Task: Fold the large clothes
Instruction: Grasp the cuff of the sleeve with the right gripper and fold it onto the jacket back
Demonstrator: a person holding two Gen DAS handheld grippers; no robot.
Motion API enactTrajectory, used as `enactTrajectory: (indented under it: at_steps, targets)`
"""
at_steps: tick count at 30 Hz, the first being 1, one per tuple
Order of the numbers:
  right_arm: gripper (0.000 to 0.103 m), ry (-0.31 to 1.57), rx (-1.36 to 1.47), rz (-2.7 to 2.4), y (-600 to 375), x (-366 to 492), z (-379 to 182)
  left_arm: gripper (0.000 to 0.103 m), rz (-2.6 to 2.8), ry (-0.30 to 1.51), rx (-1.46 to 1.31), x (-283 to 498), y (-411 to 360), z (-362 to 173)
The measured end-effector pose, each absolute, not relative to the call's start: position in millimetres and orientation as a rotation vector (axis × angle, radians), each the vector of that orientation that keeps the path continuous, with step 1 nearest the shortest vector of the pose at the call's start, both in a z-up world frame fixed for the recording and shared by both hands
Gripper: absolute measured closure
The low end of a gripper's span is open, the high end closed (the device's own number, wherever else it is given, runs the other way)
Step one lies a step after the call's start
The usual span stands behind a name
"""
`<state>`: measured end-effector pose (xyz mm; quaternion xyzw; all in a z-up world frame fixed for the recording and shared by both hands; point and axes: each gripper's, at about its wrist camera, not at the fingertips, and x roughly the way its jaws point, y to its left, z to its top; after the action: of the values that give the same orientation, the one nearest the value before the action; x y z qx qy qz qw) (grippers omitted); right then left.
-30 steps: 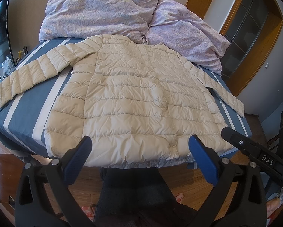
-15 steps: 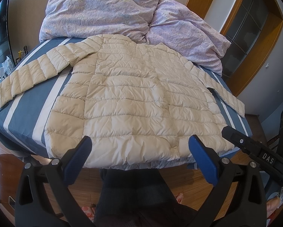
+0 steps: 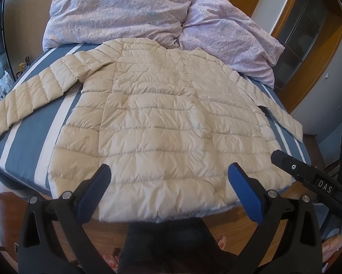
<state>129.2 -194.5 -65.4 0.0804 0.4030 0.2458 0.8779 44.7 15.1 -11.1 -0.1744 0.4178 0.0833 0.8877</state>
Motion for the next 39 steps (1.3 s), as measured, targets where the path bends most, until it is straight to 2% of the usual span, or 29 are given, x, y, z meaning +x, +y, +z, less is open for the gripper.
enactTrajectory:
  at_steps: [8,15,21,31,39]
  targets:
    - [0.001,0.891,0.209,0.403,-215,202,-77,0.002,0.248,0.887,-0.306,99,41,-20]
    - [0.001,0.878,0.277,0.152,-285,298,-86,0.002,0.322,0.865,-0.293,144,83,-28]
    - [0.003,0.899,0.335,-0.092,-363,372,-97,0.002,0.351,0.920,-0.256,186,104,-48]
    - [0.025,0.944,0.478,-0.316,-469,443,-119,0.002,0.346,0.983,-0.201,220,111,-75]
    - [0.045,0.947,0.597,-0.314,-506,442,-137,0.002,0.304,1.001,-0.235,222,117,-82]
